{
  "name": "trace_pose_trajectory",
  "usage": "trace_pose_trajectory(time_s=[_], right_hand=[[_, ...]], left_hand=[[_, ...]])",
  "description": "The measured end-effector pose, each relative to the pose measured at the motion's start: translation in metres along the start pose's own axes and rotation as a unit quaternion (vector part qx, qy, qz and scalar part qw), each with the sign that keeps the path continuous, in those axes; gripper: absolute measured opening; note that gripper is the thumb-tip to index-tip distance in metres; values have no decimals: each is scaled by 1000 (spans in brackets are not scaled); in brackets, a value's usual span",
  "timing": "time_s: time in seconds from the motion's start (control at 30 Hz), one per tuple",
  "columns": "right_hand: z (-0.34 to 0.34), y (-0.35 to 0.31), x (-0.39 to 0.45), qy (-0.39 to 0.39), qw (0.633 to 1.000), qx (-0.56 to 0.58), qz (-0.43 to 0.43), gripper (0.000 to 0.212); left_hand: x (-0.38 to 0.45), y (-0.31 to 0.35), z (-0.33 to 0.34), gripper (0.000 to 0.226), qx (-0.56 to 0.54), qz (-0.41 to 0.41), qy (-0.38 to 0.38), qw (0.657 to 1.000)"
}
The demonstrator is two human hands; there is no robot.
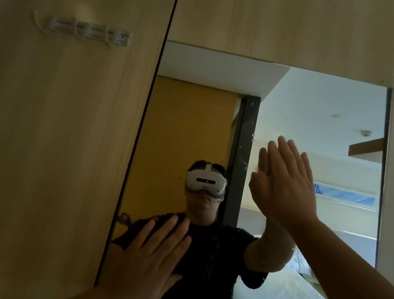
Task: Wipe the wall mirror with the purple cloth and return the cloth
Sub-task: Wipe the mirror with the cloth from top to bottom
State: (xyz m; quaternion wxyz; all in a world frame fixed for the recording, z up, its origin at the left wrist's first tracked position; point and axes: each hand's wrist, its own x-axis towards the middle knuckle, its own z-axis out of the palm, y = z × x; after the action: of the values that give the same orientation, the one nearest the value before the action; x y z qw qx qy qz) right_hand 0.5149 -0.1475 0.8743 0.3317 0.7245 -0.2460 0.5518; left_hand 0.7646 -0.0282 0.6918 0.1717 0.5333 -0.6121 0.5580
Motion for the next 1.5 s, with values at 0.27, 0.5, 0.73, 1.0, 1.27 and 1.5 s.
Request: trace_pose_trajectory(time_s=[0.27,0.5,0.73,1.0,1.27,1.5], right_hand=[[-19,58,-18,-36,995,-59,66,68],[-15,61,-20,-26,996,-57,58,72],[-13,65,-18,-3,998,-45,50,70],[-16,66,-18,-9,999,-18,49,63],[-34,71,-32,27,999,-24,20,58],[-37,109,-60,-32,993,-77,88,60]], left_hand=[[54,-23,-14,43,-49,-20,137,989],[267,-81,-113,39,-15,-107,197,974],[334,-82,-113,61,-5,-115,55,992],[198,-6,-57,64,12,-15,46,999],[38,70,4,59,-2,0,36,999],[84,61,-11,33,-27,-10,186,982]])
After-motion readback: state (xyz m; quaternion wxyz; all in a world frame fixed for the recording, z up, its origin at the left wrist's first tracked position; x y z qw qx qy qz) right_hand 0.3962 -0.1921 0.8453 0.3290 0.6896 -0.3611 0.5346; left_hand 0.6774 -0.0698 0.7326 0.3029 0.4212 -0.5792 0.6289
